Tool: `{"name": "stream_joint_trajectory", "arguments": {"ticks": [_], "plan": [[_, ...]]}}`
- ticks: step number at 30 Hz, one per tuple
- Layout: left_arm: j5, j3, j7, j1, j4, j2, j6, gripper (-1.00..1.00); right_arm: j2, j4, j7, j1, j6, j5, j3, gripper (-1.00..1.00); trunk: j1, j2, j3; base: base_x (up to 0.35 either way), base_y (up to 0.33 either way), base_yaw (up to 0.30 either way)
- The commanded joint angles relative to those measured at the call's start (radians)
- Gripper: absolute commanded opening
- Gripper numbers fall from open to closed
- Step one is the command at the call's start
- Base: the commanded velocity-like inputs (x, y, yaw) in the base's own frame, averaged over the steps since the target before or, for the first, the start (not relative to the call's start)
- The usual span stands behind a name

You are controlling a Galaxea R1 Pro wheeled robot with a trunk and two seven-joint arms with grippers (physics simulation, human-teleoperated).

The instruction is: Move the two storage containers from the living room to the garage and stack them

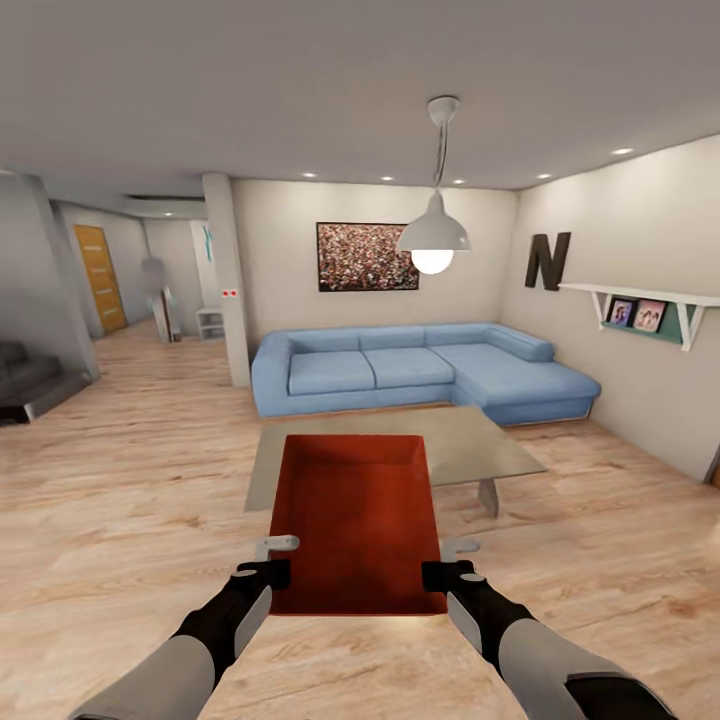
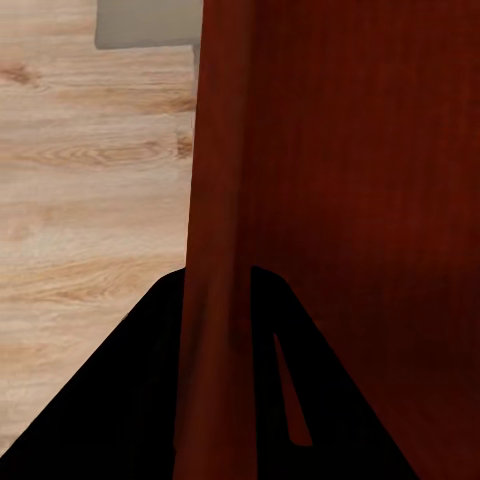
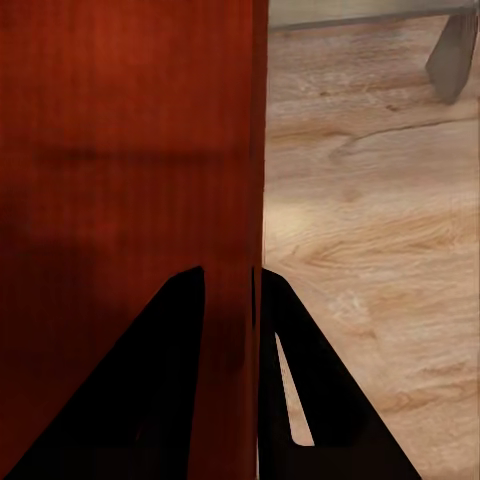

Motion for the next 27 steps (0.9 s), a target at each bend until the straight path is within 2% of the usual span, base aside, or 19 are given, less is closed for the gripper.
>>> {"name": "stream_joint_trajectory", "arguments": {"ticks": [1, 27], "plan": [[0.008, -0.007, 0.004, 0.0, -0.011, -0.001, 0.003, -1.0, 0.003, 0.003, 0.003, 0.001, 0.003, -0.01, 0.007, -1.0, 0.0, -0.001, -0.001, 0.0, -0.107, 0.268], [0.008, -0.007, 0.004, 0.0, -0.011, -0.001, 0.003, -1.0, 0.003, 0.003, 0.004, 0.001, 0.004, -0.01, 0.007, -1.0, 0.0, -0.001, -0.001, 0.0, -0.105, 0.268]]}}
